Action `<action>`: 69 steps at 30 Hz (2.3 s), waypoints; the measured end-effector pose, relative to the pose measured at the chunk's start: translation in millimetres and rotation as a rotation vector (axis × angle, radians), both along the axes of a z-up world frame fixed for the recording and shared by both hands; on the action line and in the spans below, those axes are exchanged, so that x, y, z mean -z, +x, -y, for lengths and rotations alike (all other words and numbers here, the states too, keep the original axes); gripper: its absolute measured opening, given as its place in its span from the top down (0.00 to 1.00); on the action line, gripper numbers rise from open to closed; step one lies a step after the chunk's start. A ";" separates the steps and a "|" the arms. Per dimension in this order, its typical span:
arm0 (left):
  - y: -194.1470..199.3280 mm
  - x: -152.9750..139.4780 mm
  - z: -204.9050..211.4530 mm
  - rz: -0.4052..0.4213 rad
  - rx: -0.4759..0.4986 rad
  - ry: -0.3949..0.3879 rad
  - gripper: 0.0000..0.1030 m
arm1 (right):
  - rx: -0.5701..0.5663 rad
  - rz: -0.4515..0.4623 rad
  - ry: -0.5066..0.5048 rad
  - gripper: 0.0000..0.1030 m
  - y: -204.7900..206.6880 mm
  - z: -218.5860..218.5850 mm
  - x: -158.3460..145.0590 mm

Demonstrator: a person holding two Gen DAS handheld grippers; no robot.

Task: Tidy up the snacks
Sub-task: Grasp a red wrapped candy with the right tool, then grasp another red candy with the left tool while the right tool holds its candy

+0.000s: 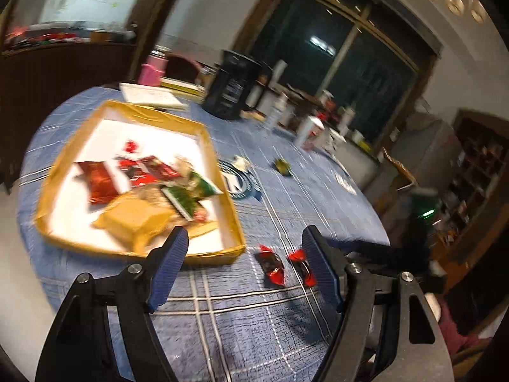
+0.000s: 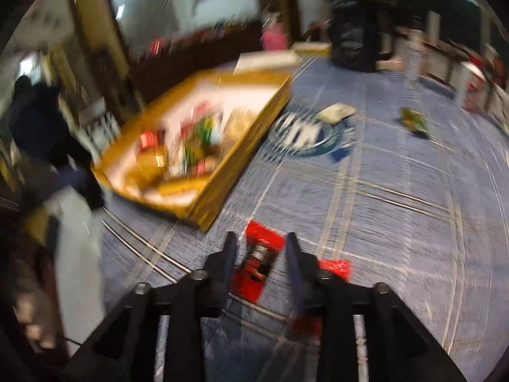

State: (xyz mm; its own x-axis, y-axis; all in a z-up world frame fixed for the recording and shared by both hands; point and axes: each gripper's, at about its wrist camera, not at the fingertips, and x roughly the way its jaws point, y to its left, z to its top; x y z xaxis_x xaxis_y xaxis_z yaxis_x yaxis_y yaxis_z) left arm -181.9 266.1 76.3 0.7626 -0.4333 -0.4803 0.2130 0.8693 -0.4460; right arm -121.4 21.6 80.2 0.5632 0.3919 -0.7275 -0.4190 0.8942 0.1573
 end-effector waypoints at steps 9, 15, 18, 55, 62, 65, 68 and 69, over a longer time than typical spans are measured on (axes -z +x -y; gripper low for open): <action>18.1 18.9 45.8 -0.081 0.076 0.061 0.28 | 0.045 -0.107 -0.049 0.52 11.1 19.0 40.6; 4.0 19.4 73.6 -0.131 -0.014 0.128 0.28 | -0.042 -0.054 -0.099 0.74 5.8 9.2 48.7; 1.9 17.9 87.5 -0.162 -0.068 0.187 0.28 | -0.074 -0.044 -0.064 0.75 5.4 22.2 48.2; 17.2 -29.0 72.4 -0.034 -0.113 0.123 0.81 | -0.032 0.112 0.155 0.75 1.9 115.2 -44.7; 15.7 -39.6 36.1 -0.013 -0.121 0.125 0.75 | -0.103 0.127 0.158 0.75 15.8 60.6 -78.7; 22.3 -15.5 65.1 -0.068 -0.005 0.132 0.62 | -0.118 0.074 0.162 0.74 22.1 37.3 -63.7; 31.1 10.2 98.0 -0.133 0.093 0.161 0.62 | -0.118 0.031 0.159 0.74 22.8 25.6 -47.8; 35.1 18.3 105.9 -0.159 0.111 0.165 0.62 | -0.115 0.022 0.160 0.74 22.0 25.2 -43.8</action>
